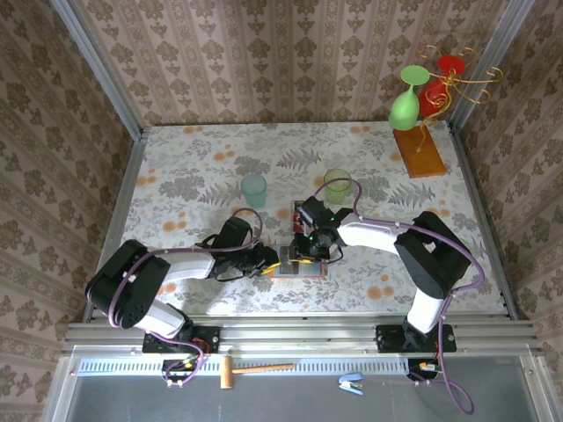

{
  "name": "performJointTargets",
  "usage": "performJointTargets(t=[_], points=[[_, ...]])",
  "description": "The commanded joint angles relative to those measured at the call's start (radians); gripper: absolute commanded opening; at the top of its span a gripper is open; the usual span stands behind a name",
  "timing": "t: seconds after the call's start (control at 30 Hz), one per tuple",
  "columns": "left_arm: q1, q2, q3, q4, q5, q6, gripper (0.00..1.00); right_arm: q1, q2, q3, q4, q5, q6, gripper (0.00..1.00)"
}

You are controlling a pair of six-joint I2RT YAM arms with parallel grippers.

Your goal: Take the credit cards out of the card holder

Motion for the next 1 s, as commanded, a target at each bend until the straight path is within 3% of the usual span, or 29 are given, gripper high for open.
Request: performJointTargets(t=[0.0, 0.17, 0.5, 0.97], points=[[-0.006, 0.008, -0.016, -0.025, -0.012, -0.018, 0.24, 0.003, -0.041, 0.016, -0.038, 0.029, -0.013, 0.29], [-0.014, -0.002, -0.011, -0.036, -0.019, -0.02, 0.23, 0.003, -0.055, 0.013, -0.032, 0.025, -0.01, 0.28], [-0.019, -0.04, 0.025, -0.088, -0.034, -0.012, 0.24, 0.001, -0.04, -0.035, 0.097, -0.116, 0.043, 0.27], [-0.001, 0.02, 0.078, -0.087, -0.001, 0.024, 0.23, 0.009, -0.013, -0.061, 0.129, -0.143, 0.066, 0.27]])
